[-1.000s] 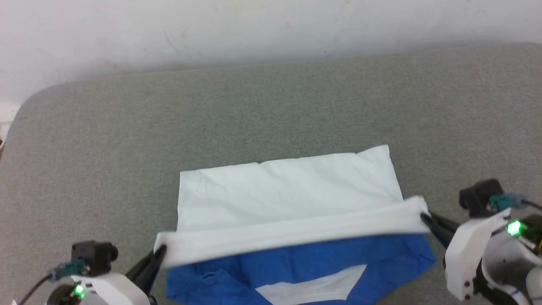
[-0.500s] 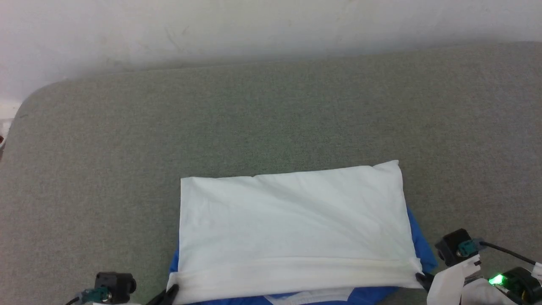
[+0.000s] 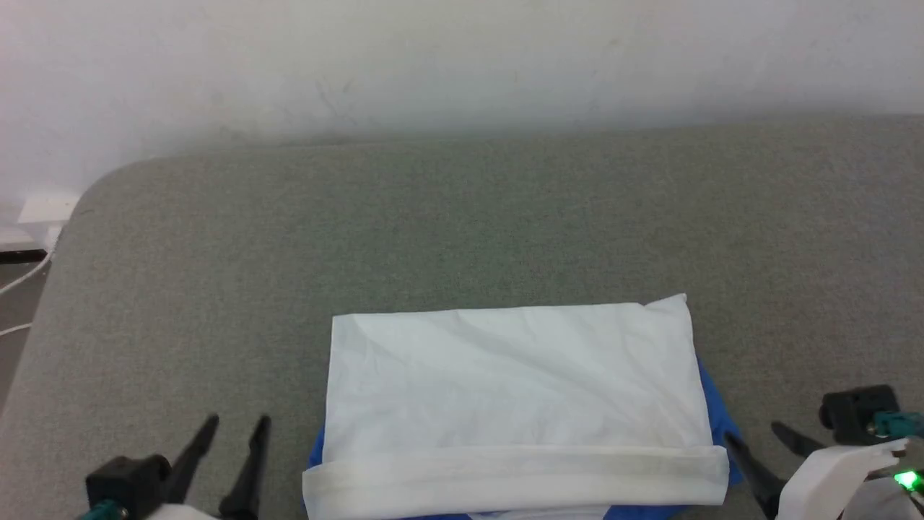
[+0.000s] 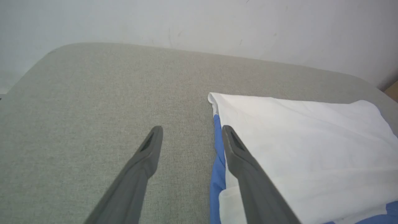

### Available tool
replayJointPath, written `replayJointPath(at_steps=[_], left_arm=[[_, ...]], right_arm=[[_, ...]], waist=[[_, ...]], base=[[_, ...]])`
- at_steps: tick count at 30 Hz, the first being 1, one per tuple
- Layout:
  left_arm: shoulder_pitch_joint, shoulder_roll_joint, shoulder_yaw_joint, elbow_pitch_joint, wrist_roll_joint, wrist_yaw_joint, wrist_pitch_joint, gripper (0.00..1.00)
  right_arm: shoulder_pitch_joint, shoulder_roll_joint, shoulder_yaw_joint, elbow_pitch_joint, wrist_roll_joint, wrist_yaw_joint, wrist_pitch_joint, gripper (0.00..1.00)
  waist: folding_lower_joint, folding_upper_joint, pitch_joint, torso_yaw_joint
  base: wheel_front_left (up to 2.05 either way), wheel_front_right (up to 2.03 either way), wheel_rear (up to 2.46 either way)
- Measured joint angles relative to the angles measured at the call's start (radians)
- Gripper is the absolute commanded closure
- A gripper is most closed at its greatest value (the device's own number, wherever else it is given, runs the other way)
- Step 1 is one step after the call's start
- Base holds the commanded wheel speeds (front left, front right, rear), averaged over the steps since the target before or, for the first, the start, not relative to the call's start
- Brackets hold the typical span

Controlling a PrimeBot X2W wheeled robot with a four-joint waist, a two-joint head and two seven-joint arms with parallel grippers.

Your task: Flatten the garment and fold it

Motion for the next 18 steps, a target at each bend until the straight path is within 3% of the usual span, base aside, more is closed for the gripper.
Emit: replayJointPath(at_steps=[4, 10, 15, 18], left_arm=[[-0.057, -0.021, 0.023, 0.001, 0.049, 0.02, -0.121, 0.0], [-0.152, -0.048, 0.032, 0.007, 0.112, 0.068, -0.183, 0.0], [-0.232, -0.058, 0.048, 0.037, 0.141, 0.088, -0.204, 0.0], [-0.266, -0.06, 0.058, 0.069, 0.144, 0.089, -0.211, 0.0]], right_arm=[[-0.006, 0.09, -0.075, -0.038, 0.005, 0.0, -0.07, 0.0], [-0.064, 0.202, -0.149, 0.031, -0.047, 0.0, -0.119, 0.0], [-0.145, 0.231, -0.203, 0.16, -0.099, 0.0, -0.101, 0.0], [-0.197, 0.23, -0.211, 0.263, -0.067, 0.0, -0.077, 0.0]], waist=[[0.0, 0.0, -0.015, 0.017], [0.0, 0.0, -0.016, 0.035], [0.0, 0.0, -0.004, 0.04], [0.0002, 0.0, 0.003, 0.041]], base=[[0.0, 0.0, 0.0], [0.0, 0.0, 0.0], [0.0, 0.0, 0.0], [0.0, 0.0, 0.0]])
